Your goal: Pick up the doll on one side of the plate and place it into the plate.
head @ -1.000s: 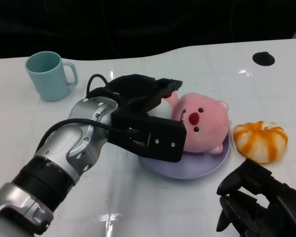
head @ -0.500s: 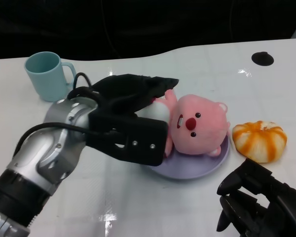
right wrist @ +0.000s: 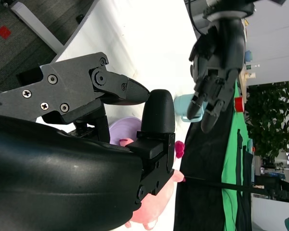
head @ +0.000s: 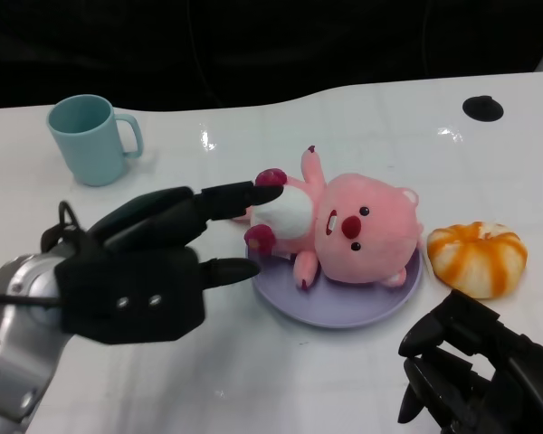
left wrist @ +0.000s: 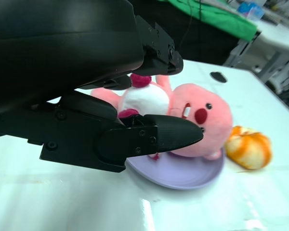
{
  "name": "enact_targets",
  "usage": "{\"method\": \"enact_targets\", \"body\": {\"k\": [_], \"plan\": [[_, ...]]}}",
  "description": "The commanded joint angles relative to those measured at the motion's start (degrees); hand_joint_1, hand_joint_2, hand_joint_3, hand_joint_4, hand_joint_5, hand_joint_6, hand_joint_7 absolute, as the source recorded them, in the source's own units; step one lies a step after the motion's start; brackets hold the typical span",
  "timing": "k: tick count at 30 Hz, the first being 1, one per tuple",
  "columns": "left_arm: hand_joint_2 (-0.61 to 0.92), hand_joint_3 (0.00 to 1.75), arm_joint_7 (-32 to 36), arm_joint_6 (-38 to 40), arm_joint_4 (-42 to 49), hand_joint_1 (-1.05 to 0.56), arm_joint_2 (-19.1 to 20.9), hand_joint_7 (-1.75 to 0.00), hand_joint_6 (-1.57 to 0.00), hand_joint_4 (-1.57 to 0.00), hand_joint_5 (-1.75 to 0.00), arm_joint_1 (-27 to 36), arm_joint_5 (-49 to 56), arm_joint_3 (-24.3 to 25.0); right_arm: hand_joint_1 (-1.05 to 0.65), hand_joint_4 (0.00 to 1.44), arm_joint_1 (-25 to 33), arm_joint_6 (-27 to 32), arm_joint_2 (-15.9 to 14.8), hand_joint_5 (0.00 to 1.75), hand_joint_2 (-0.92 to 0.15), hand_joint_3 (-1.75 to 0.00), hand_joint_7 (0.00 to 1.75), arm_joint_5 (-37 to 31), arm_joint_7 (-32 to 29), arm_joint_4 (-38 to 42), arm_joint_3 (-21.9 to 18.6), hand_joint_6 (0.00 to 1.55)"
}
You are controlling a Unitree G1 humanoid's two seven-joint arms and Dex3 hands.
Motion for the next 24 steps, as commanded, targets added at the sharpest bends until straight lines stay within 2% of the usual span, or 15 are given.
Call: {"method": "enact_targets", "body": {"k": [1,5,8,10,12,14,15,18,24], "plan": [[0.92,0.21,1.62,-1.48,-2.16,-0.47,-0.62,-0.1,-0.45,-0.42,-0.45,4.96,-4.4,3.34,-0.33,0.55,0.45,-0.13,-0.52,1.75,-0.9,-0.63,1.64,0.15,-0.08,-0.75,-0.41,0.43],[0.92,0.16,2.16,-1.18,-4.66,-0.27,-1.89,-0.13,-0.64,-0.5,-0.68,9.16,-8.03,5.47,-0.33,0.55,0.67,-0.4,-0.5,1.75,-0.9,-0.63,1.64,0.02,-0.03,-1.0,-0.13,0.43],[0.88,0.24,3.53,-1.71,-6.14,-0.19,-3.67,-0.17,-0.82,-0.64,-0.85,12.74,-11.41,7.6,-0.34,0.55,0.71,-0.45,-0.41,1.75,-0.9,-0.62,1.64,-0.36,-0.26,-1.14,0.24,0.43],[0.75,0.49,4.52,-1.94,-7.08,-0.17,-4.66,-0.17,-0.88,-0.69,-0.88,14.69,-12.63,8.61,-0.34,0.54,0.63,-0.31,-0.35,1.75,-0.9,-0.62,1.64,-0.35,-0.36,-1.2,0.36,0.43],[0.57,0.85,5.54,-2.19,-8.08,-0.12,-5.9,-0.25,-0.97,-0.75,-1.04,17.2,-14.2,9.68,-0.34,0.54,0.48,0.01,-0.26,1.75,-0.9,-0.62,1.64,-0.35,-0.59,-1.31,0.42,0.43],[0.49,1.02,6.31,-1.25,-9.45,-0.11,-7.03,-0.42,-0.96,-0.75,-1.14,19.53,-15.66,10.5,-0.34,0.54,0.36,0.51,-0.19,1.75,-0.9,-0.62,1.64,-0.14,-0.82,-1.5,0.44,0.43],[0.47,1.08,6.7,0.28,-10.69,-0.1,-7.65,-0.57,-0.92,-0.76,-1.2,20.83,-16.59,10.86,-0.34,0.54,0.31,0.53,-0.2,1.75,-0.9,-0.62,1.64,-0.04,-0.8,-1.49,0.46,0.43],[0.48,1.16,7.58,5.58,-15.27,-0.08,-9.11,-0.88,-0.84,-0.76,-1.34,24.84,-19.15,11.55,-0.34,0.54,0.23,0.65,-0.29,1.75,-0.91,-0.62,1.64,-0.08,-0.84,-1.51,0.53,0.43],[0.55,1.23,9.29,16.61,-25.09,-0.04,-10.76,-1.26,-0.77,-0.76,-1.63,32.1,-24.73,13.28,-0.33,0.54,0.11,0.95,-0.35,1.75,-0.9,-0.62,1.64,0.01,-0.84,-1.61,0.45,0.43]]}}
